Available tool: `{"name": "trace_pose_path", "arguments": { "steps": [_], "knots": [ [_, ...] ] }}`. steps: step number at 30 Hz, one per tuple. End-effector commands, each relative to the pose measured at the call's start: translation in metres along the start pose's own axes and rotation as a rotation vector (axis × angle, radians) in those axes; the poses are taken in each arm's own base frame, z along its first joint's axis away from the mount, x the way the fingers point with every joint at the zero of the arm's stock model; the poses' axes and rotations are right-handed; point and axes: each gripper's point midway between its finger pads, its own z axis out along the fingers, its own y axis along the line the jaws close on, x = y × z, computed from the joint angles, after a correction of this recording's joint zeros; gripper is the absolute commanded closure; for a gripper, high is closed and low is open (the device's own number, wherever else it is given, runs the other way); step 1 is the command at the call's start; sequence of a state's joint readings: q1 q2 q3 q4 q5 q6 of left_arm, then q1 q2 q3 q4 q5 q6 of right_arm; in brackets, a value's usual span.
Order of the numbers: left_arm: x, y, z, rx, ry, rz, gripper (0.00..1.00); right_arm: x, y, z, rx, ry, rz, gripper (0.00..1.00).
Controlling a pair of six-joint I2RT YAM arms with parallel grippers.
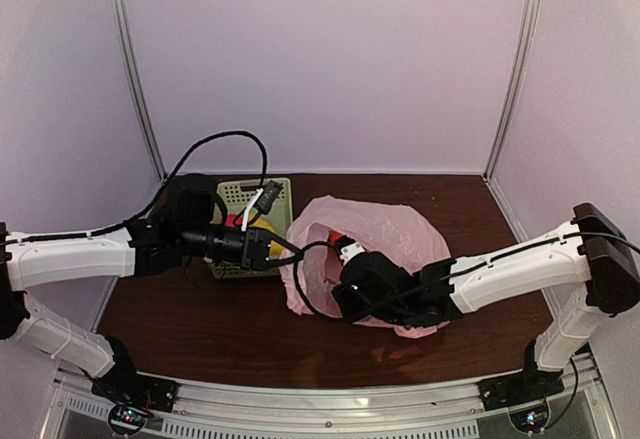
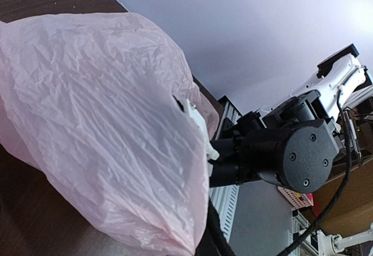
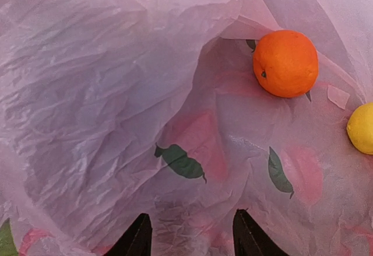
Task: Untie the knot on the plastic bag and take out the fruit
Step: Reach into the gripper in the takeout bag.
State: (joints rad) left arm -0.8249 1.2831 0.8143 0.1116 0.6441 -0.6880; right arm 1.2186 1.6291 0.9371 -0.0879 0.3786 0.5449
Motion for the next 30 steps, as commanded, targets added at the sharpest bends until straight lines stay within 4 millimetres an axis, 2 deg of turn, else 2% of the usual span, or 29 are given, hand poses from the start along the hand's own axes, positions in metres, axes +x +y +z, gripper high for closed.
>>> {"name": "trace_pose_path", "arguments": {
  "steps": [1,8,13,22,30],
  "knots": [
    [-0.014,-0.025,-0.007,0.074,-0.039,0.078,1.0,-0.002,-0.017,0.016,0.047,0.05,0.006,0.52],
    [-0.008,-0.033,-0.007,0.124,-0.008,0.096,1.0,-0.017,-0.044,0.038,0.122,0.073,0.048,0.52],
    [-0.004,-0.039,-0.007,0.157,0.014,0.098,1.0,-0.033,-0.058,0.04,0.138,0.027,0.121,0.49],
    [-0.001,-0.058,-0.005,0.229,0.047,0.115,1.0,-0.046,-0.049,0.045,0.016,-0.048,0.196,0.35],
    [-0.001,-0.062,-0.005,0.241,0.053,0.117,1.0,-0.059,-0.06,0.059,0.056,-0.089,0.215,0.23]
  ]
}}
